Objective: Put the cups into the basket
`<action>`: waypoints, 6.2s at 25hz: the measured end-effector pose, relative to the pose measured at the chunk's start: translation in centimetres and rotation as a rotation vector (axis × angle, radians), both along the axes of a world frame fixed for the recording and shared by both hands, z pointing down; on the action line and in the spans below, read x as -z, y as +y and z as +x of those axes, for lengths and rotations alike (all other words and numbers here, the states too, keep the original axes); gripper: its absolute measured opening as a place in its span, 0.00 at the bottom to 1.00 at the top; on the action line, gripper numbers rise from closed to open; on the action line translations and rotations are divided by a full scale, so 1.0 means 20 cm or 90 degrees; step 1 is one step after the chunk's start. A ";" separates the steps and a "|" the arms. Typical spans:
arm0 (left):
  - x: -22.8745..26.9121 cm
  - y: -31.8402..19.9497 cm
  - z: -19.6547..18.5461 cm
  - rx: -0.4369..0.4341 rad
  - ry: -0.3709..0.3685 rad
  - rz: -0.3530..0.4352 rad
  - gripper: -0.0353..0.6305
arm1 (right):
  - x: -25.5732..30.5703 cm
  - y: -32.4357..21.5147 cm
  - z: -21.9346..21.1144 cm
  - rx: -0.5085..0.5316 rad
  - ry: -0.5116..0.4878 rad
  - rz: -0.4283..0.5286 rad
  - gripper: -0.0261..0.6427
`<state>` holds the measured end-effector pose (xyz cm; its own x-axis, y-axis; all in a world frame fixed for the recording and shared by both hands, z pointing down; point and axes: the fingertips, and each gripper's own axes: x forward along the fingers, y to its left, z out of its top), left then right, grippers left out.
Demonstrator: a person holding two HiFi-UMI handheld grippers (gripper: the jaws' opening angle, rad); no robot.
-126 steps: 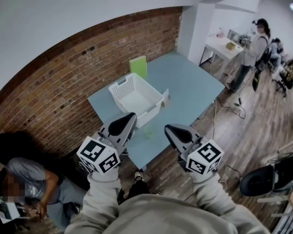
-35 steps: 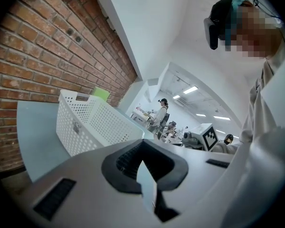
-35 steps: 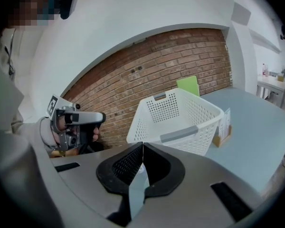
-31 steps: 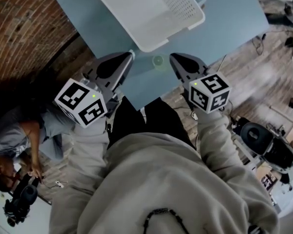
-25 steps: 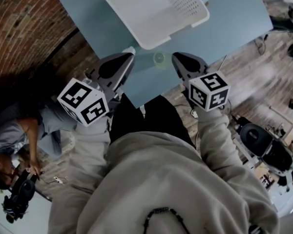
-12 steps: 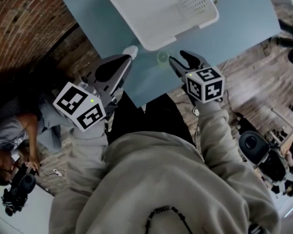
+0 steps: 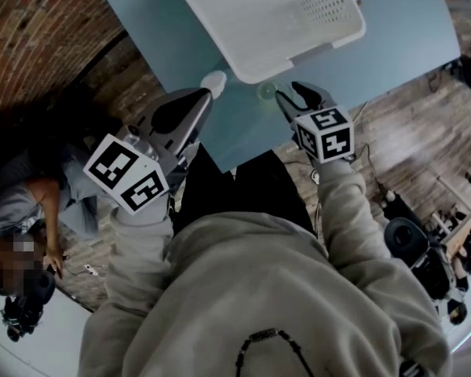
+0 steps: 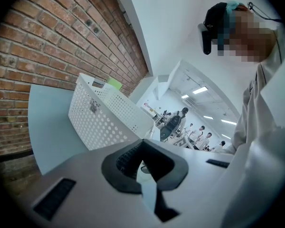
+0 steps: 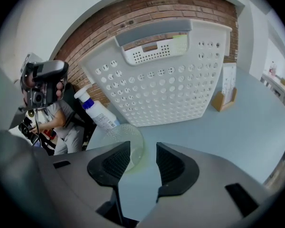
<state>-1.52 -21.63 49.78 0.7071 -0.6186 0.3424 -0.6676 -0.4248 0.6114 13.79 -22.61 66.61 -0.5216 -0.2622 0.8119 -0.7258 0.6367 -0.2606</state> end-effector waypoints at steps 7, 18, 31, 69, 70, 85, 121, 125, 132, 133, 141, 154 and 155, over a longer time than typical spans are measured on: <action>-0.01 0.00 -0.01 0.003 0.000 -0.004 0.05 | -0.02 -0.01 -0.01 0.016 0.017 0.009 0.15; 0.01 -0.06 -0.05 0.029 -0.003 0.002 0.05 | -0.02 -0.06 0.00 0.030 0.057 0.022 0.09; 0.49 -0.12 0.05 -0.030 -0.033 0.116 0.05 | 0.48 0.00 -0.01 0.038 0.009 0.086 0.09; 1.00 -0.21 -0.06 -0.033 -0.075 0.250 0.05 | 1.45 -0.30 -0.08 0.096 -0.088 0.288 0.09; 0.99 -0.22 -0.08 -0.029 -0.075 0.245 0.05 | 1.44 -0.31 -0.11 0.101 -0.088 0.286 0.09; 0.74 -0.36 -0.27 0.019 -0.051 0.198 0.05 | 1.18 -0.59 -0.32 0.152 -0.049 0.235 0.09; 0.24 -0.31 -0.75 0.261 -0.039 0.103 0.05 | -0.03 -1.16 -0.81 0.262 0.072 0.080 0.09; 0.24 -0.33 -0.72 0.250 -0.040 0.101 0.05 | -0.06 -1.16 -0.81 0.254 0.064 0.074 0.09; 0.20 -0.35 -0.69 0.241 -0.032 0.096 0.05 | -0.09 -1.14 -0.79 0.241 0.052 0.053 0.11; 0.20 -0.35 -0.69 0.239 -0.031 0.095 0.05 | -0.09 -1.14 -0.79 0.237 0.051 0.051 0.11; 0.18 -0.32 -0.73 0.250 -0.036 0.086 0.05 | -0.11 -1.15 -0.78 0.228 0.058 0.050 0.33; 0.27 -0.18 -0.94 0.268 -0.054 0.097 0.05 | -0.07 -1.10 -0.80 0.225 0.062 0.058 0.37; 0.27 -0.17 -0.96 0.274 -0.056 0.098 0.05 | -0.05 -1.10 -0.80 0.223 0.062 0.064 0.37</action>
